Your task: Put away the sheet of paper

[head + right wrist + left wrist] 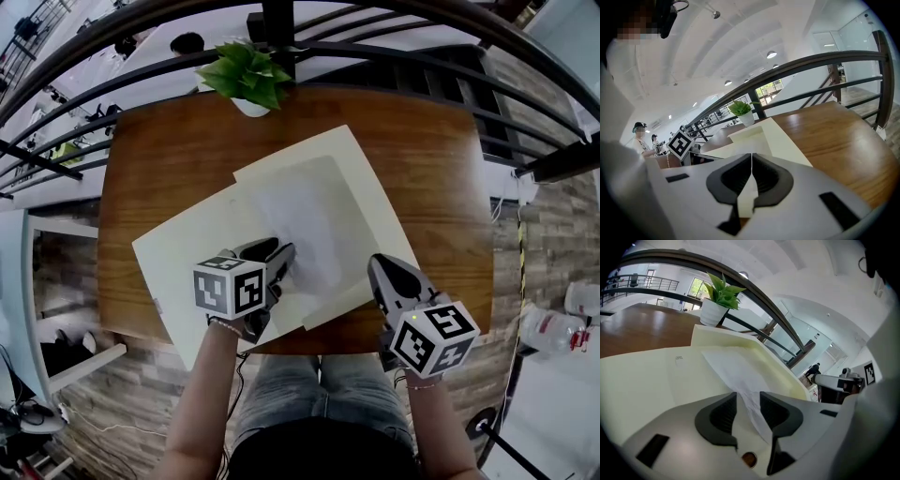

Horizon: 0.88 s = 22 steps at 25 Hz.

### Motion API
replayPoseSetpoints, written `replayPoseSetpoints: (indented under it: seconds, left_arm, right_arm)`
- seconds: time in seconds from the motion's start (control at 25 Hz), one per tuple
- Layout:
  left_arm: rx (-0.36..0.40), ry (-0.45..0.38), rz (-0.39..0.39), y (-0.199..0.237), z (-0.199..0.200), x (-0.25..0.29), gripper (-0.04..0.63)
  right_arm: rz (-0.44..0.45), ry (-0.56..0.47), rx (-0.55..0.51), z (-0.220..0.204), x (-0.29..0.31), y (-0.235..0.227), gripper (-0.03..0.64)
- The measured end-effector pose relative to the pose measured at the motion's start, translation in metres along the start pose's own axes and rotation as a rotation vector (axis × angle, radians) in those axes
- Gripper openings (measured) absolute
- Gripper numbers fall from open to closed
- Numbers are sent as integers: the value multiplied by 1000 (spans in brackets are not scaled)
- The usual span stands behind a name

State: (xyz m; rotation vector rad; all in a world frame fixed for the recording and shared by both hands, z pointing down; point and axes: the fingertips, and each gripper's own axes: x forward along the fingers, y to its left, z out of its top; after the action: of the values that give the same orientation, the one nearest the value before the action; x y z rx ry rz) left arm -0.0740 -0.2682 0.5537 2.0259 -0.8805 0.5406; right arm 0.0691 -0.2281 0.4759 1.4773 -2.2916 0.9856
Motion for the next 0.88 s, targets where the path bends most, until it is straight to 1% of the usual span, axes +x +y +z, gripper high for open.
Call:
replayPoseSetpoints:
  seconds: [0.04,0.16,0.28,0.44,0.6,0.72,0.8,0.88]
  left_arm:
    - [-2,7,4,0,-1,0,162]
    - [0,13,19,1,-3,-2,185]
    - [4,-5,32,1,0,-6,224]
    - [4,-48,27,-4,6,-15,224]
    - [-3,-104,-8,-13,16,-30,222]
    - [20,-143,-2,-19,21,-44,192]
    - [40,-170,6,-23,27,-54,162]
    - [57,-193,4,-28,31,-62,155]
  right_arm:
    - [0,-1,1,0,-1,0,28]
    - [1,-5,1,0,-2,1,28]
    - [3,-6,-3,1,-2,2,28]
    - [16,-15,-15,3,-4,7,28]
    - [35,-33,-29,10,-6,15,28]
    - [55,-48,-50,16,-10,24,28]
    - [100,-78,-50,25,-12,35,28]
    - [160,-108,-42,33,-13,47,28]
